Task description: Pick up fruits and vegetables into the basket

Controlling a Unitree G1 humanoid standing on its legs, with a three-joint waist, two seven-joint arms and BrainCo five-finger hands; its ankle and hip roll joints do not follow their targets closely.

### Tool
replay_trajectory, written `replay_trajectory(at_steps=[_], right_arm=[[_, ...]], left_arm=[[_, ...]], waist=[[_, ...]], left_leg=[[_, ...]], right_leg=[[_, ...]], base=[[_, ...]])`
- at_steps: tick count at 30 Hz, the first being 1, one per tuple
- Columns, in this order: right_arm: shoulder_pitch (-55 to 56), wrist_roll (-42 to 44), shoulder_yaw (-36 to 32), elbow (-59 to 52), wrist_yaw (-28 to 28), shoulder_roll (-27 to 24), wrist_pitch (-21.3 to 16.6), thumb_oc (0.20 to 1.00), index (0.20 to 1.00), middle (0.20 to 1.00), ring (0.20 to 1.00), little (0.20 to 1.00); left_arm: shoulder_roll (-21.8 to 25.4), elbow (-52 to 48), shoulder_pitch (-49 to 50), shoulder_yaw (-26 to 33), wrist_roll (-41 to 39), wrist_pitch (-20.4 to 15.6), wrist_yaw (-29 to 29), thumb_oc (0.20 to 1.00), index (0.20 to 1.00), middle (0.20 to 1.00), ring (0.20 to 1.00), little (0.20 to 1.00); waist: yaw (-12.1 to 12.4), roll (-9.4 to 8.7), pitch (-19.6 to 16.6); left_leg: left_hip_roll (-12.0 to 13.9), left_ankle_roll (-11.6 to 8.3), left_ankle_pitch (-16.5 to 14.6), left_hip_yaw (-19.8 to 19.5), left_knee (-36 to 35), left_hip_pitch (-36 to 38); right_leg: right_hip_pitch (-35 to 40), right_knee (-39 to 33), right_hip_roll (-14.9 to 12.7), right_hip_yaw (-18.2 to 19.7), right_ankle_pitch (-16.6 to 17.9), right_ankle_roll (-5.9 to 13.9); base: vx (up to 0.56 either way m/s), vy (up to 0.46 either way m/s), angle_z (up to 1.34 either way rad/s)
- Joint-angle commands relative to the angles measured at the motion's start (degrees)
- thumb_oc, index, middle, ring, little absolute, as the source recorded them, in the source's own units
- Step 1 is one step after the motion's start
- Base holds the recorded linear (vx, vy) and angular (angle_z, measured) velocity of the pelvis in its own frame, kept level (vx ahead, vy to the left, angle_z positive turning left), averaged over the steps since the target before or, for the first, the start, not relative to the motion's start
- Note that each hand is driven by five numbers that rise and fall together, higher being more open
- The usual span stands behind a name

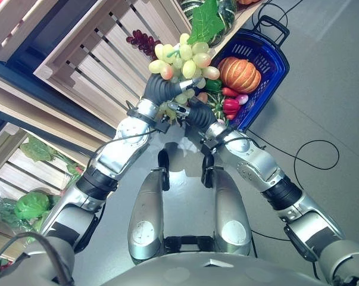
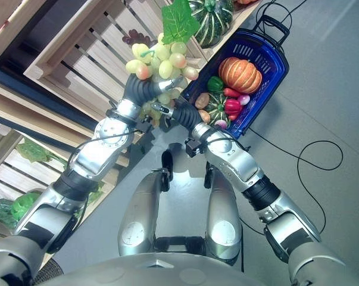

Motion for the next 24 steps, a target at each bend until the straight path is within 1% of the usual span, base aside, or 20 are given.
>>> replay_trajectory(at_steps=[1, 3, 6, 7, 8, 9, 12, 18, 21, 22, 23, 24], right_arm=[[-7.45, 3.77, 3.88, -6.70, 3.34, 9.23, -6.11, 0.200, 0.200, 0.200, 0.200, 0.200], [-7.85, 3.81, 4.14, -6.97, 3.32, 9.49, -6.80, 0.200, 0.200, 0.200, 0.200, 0.200], [-8.35, 3.91, 4.51, -7.05, 3.49, 10.05, -7.79, 0.200, 0.200, 0.200, 0.200, 0.200], [-8.62, 3.95, 4.63, -7.18, 3.31, 10.23, -8.06, 0.200, 0.200, 0.200, 0.200, 0.200], [-8.76, 3.93, 4.64, -7.25, 3.40, 10.31, -8.26, 0.200, 0.200, 0.200, 0.200, 0.200], [-8.88, 3.71, 4.67, -7.27, 3.49, 10.42, -8.54, 0.200, 0.200, 0.200, 0.200, 0.200], [-9.75, 3.48, 4.94, -7.63, 3.34, 10.48, -9.19, 0.200, 0.200, 0.200, 0.200, 0.200], [-11.16, 2.57, 5.32, -7.78, 3.05, 10.59, -11.53, 0.200, 0.200, 0.200, 0.200, 0.200], [-11.70, 1.67, 4.87, -8.35, 3.17, 10.50, -12.34, 0.200, 0.200, 0.200, 0.200, 0.200], [-11.98, 1.13, 4.66, -8.40, 3.53, 10.36, -13.22, 0.200, 0.200, 0.200, 0.200, 0.200], [-12.26, -0.64, 4.39, -8.44, 3.36, 10.25, -15.49, 0.200, 0.200, 0.200, 0.200, 0.200], [-12.35, -1.23, 4.00, -8.92, 3.40, 9.94, -15.83, 0.200, 0.200, 0.200, 0.200, 0.200]], left_arm=[[-5.11, -4.07, -2.90, -6.60, 0.62, -1.57, -1.46, 0.200, 0.200, 0.200, 0.200, 0.200], [-5.24, -3.79, -2.76, -6.91, 0.34, -1.27, -1.63, 0.200, 0.200, 0.200, 0.200, 0.200], [-5.51, -3.30, -3.02, -7.46, -0.31, 0.62, -3.66, 0.200, 0.200, 0.200, 0.200, 0.200], [-5.56, -3.15, -3.13, -7.82, 0.06, 1.33, -4.72, 0.213, 0.213, 0.213, 0.213, 0.213], [-5.56, -3.10, -3.19, -7.99, 0.53, 1.63, -5.06, 0.542, 0.542, 0.542, 0.542, 0.542], [-5.51, -3.08, -3.29, -8.19, 1.08, 1.83, -5.36, 1.000, 1.000, 1.000, 1.000, 1.000], [-5.19, -3.32, -3.89, -9.04, 3.16, 1.86, -7.95, 1.000, 1.000, 1.000, 1.000, 1.000], [-4.42, -3.95, -5.42, -9.90, 6.39, 2.88, -9.19, 1.000, 1.000, 1.000, 1.000, 1.000], [-3.93, -3.81, -5.83, -9.92, 7.62, 4.55, -9.66, 1.000, 1.000, 1.000, 1.000, 1.000], [-3.74, -3.59, -5.95, -9.95, 7.74, 5.16, -9.90, 1.000, 1.000, 1.000, 1.000, 1.000], [-3.58, -3.33, -6.06, -10.02, 8.08, 5.47, -10.02, 1.000, 1.000, 1.000, 1.000, 1.000], [-3.31, -3.06, -6.00, -10.05, 8.65, 5.31, -10.17, 1.000, 1.000, 1.000, 1.000, 1.000]], waist=[[0.08, -0.92, -3.00], [0.16, -0.79, -3.00], [0.23, -0.63, -3.00], [0.25, -0.59, -3.00], [0.25, -0.54, -3.00], [0.24, -0.46, -3.00], [0.18, -0.21, -3.00], [0.19, 0.24, -3.03], [0.23, 0.44, -3.20], [0.22, 0.51, -3.26], [0.20, 0.56, -3.35], [0.16, 0.61, -3.47]], left_leg=[[-3.42, 3.81, -4.51, 3.76, -0.07, 2.68], [-3.44, 3.82, -4.50, 3.78, -0.18, 2.68], [-3.43, 3.81, -4.47, 3.78, -0.23, 2.68], [-3.43, 3.83, -4.51, 3.78, -0.28, 2.76], [-3.44, 3.82, -4.51, 3.77, -0.28, 2.73], [-3.49, 3.80, -4.48, 3.72, -0.23, 2.61], [-3.50, 3.82, -4.40, 3.71, -0.37, 2.82], [-3.46, 3.59, -4.27, 3.58, -0.62, 3.17], [-3.48, 3.46, -4.21, 3.49, -0.61, 3.14], [-3.48, 3.44, -4.20, 3.46, -0.62, 3.14], [-3.47, 3.41, -4.21, 3.44, -0.58, 3.10], [-3.45, 3.35, -4.27, 3.45, -0.51, 3.07]], right_leg=[[1.51, -5.14, 2.47, -0.55, 4.02, 0.70], [1.53, -5.30, 2.37, -0.66, 4.06, 0.69], [1.61, -5.46, 2.26, -0.82, 4.11, 0.71], [1.67, -5.51, 2.21, -0.88, 4.11, 0.72], [1.66, -5.53, 2.20, -0.90, 4.10, 0.72], [1.61, -5.52, 2.21, -0.90, 4.10, 0.71], [1.85, -5.66, 2.22, -0.90, 4.07, 0.65], [2.41, -6.04, 2.28, -1.21, 4.00, 0.53], [2.52, -6.14, 2.24, -1.36, 4.00, 0.48], [2.52, -6.12, 2.24, -1.37, 3.98, 0.49], [2.48, -6.07, 2.25, -1.36, 3.96, 0.49], [2.46, -6.05, 2.25, -1.36, 3.92, 0.50]], base=[[0.00, 0.000, 0.00], [0.00, 0.000, 0.00], [0.00, 0.000, 0.00], [0.00, 0.000, 0.00], [0.00, 0.000, 0.00], [0.00, 0.000, 0.00], [0.00, 0.000, 0.00], [0.00, 0.000, 0.00], [0.00, 0.000, 0.00], [0.00, 0.000, 0.00], [0.01, -0.030, 0.01], [0.01, -0.031, 0.02]])
